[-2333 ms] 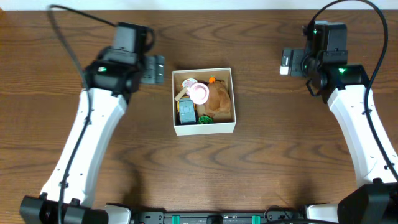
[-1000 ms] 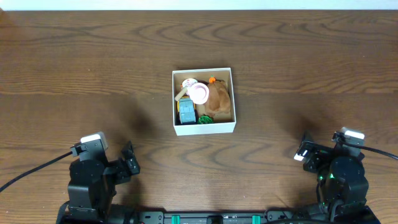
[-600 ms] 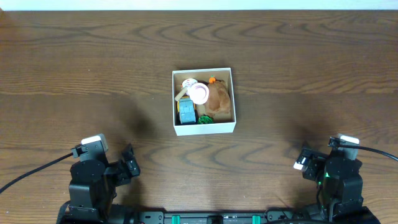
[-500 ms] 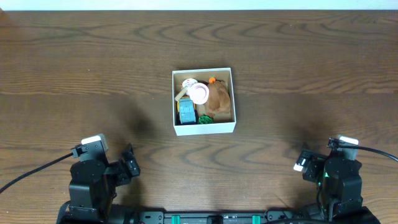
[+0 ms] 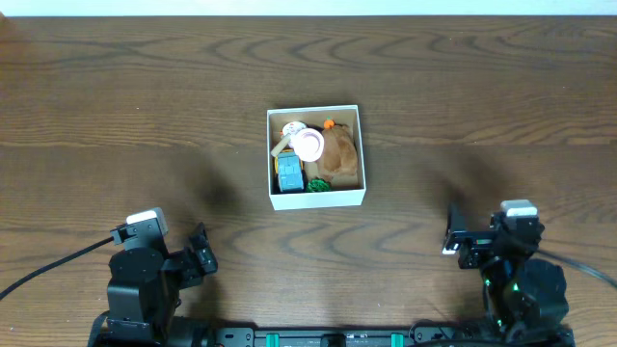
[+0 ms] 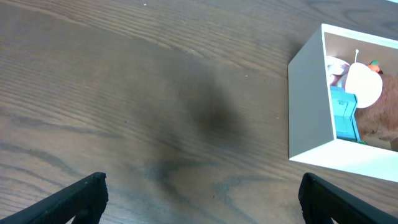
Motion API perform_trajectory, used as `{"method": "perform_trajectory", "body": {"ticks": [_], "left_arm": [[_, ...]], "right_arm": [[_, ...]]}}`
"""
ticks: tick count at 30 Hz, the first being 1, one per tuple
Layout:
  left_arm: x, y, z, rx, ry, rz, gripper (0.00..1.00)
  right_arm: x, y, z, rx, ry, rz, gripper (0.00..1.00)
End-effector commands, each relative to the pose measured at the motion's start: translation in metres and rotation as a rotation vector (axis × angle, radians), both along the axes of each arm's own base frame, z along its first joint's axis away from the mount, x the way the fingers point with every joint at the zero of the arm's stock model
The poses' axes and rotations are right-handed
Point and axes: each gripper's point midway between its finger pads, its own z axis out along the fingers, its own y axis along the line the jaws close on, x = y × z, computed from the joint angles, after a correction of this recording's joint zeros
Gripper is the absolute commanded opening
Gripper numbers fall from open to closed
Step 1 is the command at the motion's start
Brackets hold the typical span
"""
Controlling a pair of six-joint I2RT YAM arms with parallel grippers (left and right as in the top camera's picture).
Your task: Pack container
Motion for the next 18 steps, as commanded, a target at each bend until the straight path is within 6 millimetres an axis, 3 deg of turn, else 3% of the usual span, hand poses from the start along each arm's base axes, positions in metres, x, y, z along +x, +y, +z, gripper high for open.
{"method": "perform_trajectory", "body": {"ticks": [1,5,10,18], "left_arm": [[0.0,0.0,-0.001,-0.004,0.0,0.006,0.98],[0.0,0.0,-0.001,-0.004,0.0,0.006,0.98],[0.0,0.0,-0.001,-0.004,0.0,0.006,0.98],[0.0,0.0,-0.001,-0.004,0.0,0.006,0.98]], "right_arm": [[0.005,0.011,0.0,-0.042,-0.119,0.096,0.99],[0.014,0.007,0.011,-0.046,-0.279,0.074,0.99],[0.023,0.018,0.001,-0.176,-0.394,0.155,0.99],[0.027,-0.003,-0.027,-0.145,-0.279,0.039,0.99]]}}
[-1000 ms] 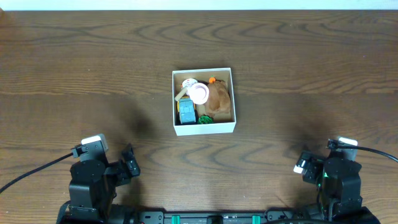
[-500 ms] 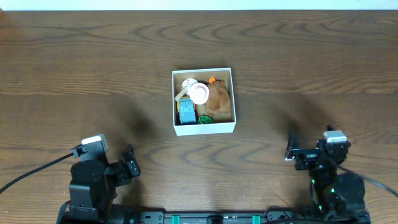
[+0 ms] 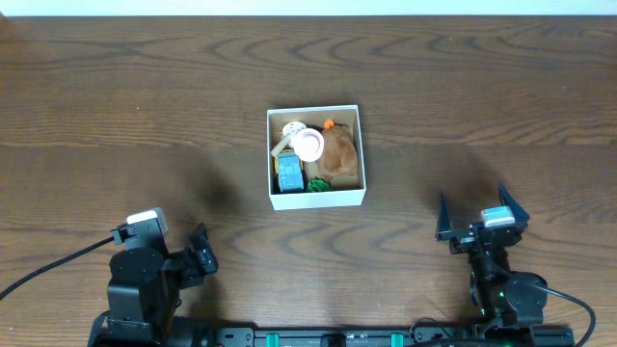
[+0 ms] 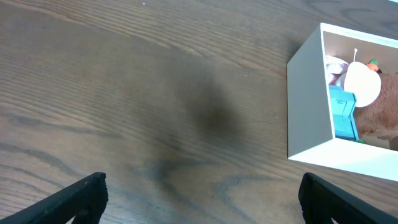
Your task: Pack container
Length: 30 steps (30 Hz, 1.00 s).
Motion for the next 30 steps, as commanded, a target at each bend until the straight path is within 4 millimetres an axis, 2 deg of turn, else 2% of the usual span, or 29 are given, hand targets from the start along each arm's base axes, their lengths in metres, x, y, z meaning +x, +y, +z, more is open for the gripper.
{"method": "perform_trajectory", "body": {"ticks": [1,5,30], "left_arm": [[-0.0001,0.0011,-0.0002,-0.002,-0.002,0.009,0.98],[-0.0002,0.0011,-0.0003,-0.002,-0.001,0.009,0.98],[-0.0001,0.0011,-0.0002,-0.002,-0.002,0.009,0.98]], "right_arm": [[0.0002,-0.0114,-0.0143,0.056,0.061,-0.064,0.99],[0.0002,-0.0135,-0.0168,0.128,0.077,-0.08,0.99],[0.0002,-0.0139,-0.0165,0.128,0.076,-0.082,0.98]]}}
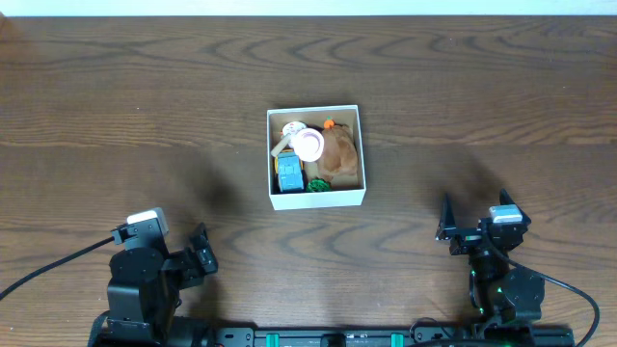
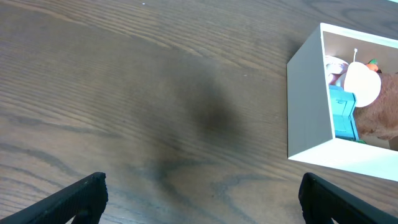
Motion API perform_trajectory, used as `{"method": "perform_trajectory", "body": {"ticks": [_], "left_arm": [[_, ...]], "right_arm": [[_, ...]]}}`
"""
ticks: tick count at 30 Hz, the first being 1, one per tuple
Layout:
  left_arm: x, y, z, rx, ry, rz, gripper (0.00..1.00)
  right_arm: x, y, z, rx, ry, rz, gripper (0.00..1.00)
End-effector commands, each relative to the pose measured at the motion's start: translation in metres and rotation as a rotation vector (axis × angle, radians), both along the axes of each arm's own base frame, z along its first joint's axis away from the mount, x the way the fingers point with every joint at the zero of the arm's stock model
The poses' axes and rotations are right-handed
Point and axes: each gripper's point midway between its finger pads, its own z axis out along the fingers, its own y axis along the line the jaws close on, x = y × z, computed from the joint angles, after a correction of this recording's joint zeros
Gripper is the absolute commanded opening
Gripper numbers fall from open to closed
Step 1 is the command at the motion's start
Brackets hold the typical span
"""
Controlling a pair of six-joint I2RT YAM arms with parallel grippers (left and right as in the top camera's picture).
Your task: Pack container
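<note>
The white box (image 1: pixel 318 200) stands at the table's centre and holds a brown soft item (image 1: pixel 339 156), a white round disc (image 1: pixel 308 145), a blue item (image 1: pixel 289 173) and a green bit (image 1: pixel 317 184). In the left wrist view the box's wall (image 2: pixel 306 106) shows at the right, with the blue item (image 2: pixel 343 115) inside. My left gripper (image 2: pixel 202 199) rests open near the front left over bare wood, well apart from the box. At the front right my right gripper (image 1: pixel 474 224) is also open and holds nothing.
Dark wood table (image 1: pixel 145 116) all round the box. Both arm bases sit at the front edge. The table's far edge meets a pale strip at the top of the overhead view.
My right gripper has shifted slightly toward the front and turned a little, its jaws still spread. The left arm and the box's contents are unchanged.
At first my right gripper lay turned sideways at the front right, the left one open and still. Then the right gripper faced the far side with jaws spread. Now it sits slightly lower. The box and its contents stayed put throughout.
</note>
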Motion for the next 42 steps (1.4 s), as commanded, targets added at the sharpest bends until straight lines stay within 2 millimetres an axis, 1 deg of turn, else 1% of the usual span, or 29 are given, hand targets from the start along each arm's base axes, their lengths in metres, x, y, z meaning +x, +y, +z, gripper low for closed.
{"method": "perform_trajectory", "body": {"ticks": [1,4,8,10,12,15,20,22,25,30,33,34,37,42], "left_arm": [[0.0,0.001,0.0,-0.002,-0.002,0.009,0.98],[-0.003,0.005,-0.003,0.042,0.015,0.0,0.98],[-0.004,0.01,-0.006,0.032,0.004,0.031,0.98],[-0.006,0.015,-0.014,0.03,-0.009,0.065,0.98],[-0.002,0.02,-0.024,0.029,-0.05,0.091,0.98],[0.012,0.024,-0.029,0.038,-0.154,0.107,0.98],[0.045,0.032,-0.018,0.102,-0.379,0.109,0.98],[0.053,0.033,-0.015,0.119,-0.454,0.109,0.98],[0.061,0.032,-0.016,0.128,-0.525,0.101,0.98],[0.065,0.033,-0.026,0.153,-0.57,0.096,0.98],[0.066,0.032,-0.041,0.148,-0.538,0.087,0.98],[0.066,0.028,-0.048,0.139,-0.513,0.065,0.98],[0.067,0.02,-0.049,0.118,-0.514,0.018,0.98],[0.067,0.02,-0.049,0.119,-0.512,0.018,0.98]], "right_arm": [[0.0,-0.004,-0.001,0.01,0.002,-0.019,0.99],[0.0,-0.004,-0.001,0.01,0.002,-0.019,0.99],[0.0,-0.004,-0.001,0.01,0.002,-0.019,0.99],[0.0,-0.004,-0.001,0.01,0.002,-0.019,0.99],[0.0,-0.004,-0.001,0.01,0.002,-0.019,0.99],[0.0,-0.004,-0.001,0.01,0.002,-0.019,0.99],[0.0,-0.004,-0.001,0.01,0.002,-0.019,0.99],[0.0,-0.004,-0.001,0.01,0.002,-0.019,0.99],[0.0,-0.004,-0.001,0.01,0.002,-0.019,0.99],[0.0,-0.004,-0.001,0.01,0.002,-0.019,0.99],[0.0,-0.004,-0.001,0.01,0.002,-0.019,0.99],[0.0,-0.004,-0.001,0.01,0.002,-0.019,0.99],[0.0,-0.004,-0.001,0.01,0.002,-0.019,0.99],[0.0,-0.004,-0.001,0.01,0.002,-0.019,0.99]]}}
